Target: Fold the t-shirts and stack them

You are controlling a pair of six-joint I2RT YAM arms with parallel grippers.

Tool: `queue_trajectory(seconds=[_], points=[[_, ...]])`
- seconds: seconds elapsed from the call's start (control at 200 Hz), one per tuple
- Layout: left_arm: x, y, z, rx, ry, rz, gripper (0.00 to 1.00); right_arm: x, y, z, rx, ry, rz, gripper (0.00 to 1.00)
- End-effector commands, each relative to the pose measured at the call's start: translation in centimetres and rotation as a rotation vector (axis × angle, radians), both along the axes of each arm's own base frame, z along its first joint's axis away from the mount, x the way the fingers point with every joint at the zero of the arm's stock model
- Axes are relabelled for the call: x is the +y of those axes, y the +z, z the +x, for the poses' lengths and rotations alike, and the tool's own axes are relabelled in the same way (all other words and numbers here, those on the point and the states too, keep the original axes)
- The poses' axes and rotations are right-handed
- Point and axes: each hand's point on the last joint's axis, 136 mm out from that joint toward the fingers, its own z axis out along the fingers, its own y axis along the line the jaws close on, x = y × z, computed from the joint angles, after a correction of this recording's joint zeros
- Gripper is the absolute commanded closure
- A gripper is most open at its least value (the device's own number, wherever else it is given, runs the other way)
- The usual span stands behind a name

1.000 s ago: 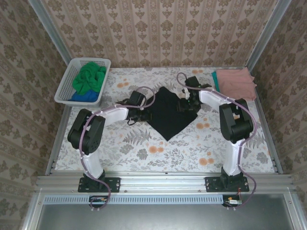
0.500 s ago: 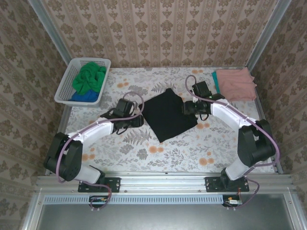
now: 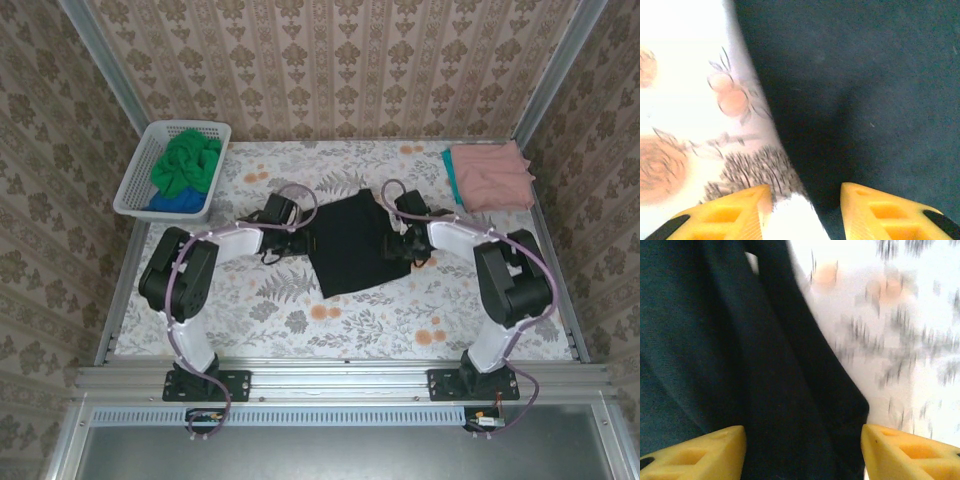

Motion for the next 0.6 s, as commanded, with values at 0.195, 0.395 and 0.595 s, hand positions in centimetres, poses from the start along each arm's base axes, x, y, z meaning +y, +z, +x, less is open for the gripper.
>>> queue_trajectory(seconds=[0.195, 0.395, 0.595], points=[[3.2, 3.9, 1.1, -0.096, 0.037, 0.011, 0.56, -0.5, 7.5, -2.6, -0.211, -0.005, -0.127, 0.26], [-2.2, 6.0, -2.4, -0.152, -0.112, 0.001, 0.53, 0.0, 9.2, 4.7, -0.294, -0.05, -0.046, 0.38], [-4.7, 2.0, -5.9, -0.067, -0.207, 0.063, 0.54, 1.2, 5.6, 11.7, -0.188, -0.036, 0.009, 0.41]])
